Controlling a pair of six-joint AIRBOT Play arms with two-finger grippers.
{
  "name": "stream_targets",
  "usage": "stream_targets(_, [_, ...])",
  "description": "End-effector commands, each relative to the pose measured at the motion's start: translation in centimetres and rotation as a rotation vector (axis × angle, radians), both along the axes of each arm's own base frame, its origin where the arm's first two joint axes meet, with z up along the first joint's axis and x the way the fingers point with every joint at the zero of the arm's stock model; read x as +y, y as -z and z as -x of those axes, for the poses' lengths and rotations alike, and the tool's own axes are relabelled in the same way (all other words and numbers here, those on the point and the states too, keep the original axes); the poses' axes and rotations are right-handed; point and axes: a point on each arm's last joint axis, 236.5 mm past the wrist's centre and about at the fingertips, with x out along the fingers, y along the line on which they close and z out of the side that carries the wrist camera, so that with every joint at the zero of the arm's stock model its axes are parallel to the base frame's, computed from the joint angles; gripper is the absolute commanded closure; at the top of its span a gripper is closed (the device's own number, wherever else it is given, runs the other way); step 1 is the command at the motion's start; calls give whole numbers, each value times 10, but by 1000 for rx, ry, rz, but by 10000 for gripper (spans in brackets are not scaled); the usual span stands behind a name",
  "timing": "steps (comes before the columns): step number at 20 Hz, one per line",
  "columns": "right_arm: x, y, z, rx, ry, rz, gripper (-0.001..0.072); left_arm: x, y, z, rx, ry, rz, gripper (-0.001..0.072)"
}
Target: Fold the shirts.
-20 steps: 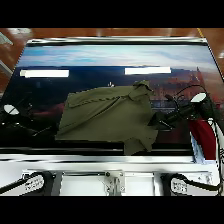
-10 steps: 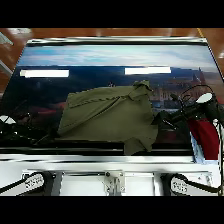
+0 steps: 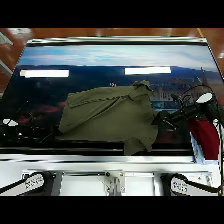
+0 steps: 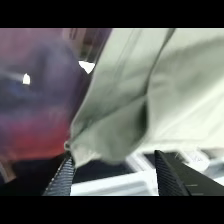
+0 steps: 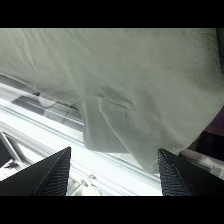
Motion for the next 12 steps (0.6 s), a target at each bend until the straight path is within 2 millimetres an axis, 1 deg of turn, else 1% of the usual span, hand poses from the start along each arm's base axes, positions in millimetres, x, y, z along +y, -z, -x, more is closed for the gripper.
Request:
stream_targets(1, [0,-1,-1,6,13,1,68,-2,4,-16,-56,-2,-44,179])
stream_targets(3, [0,-1,-1,11,19,2,68,-8,5,-21,-75,20,-64,310])
stream_targets(5, [0,-1,-1,13,21,2,68,-16,5,-19,-77,52,-65,529])
stream_targets(6, [0,0,-1,12,21,4,68,-20,5,-18,-77,70,-62,618])
stream_targets(7, [-1,1,-1,11,21,9,68,-24,4,-16,-77,93,-55,668])
stream_targets(9, [-7,5,2,20,16,39,68,-29,3,-10,-67,128,-38,667])
stream_targets(11, [-11,11,9,46,15,57,58,-33,0,-3,-55,154,-17,668])
stream_targets(12, [-8,14,14,66,20,46,21,-35,-1,-1,-53,162,-11,668])
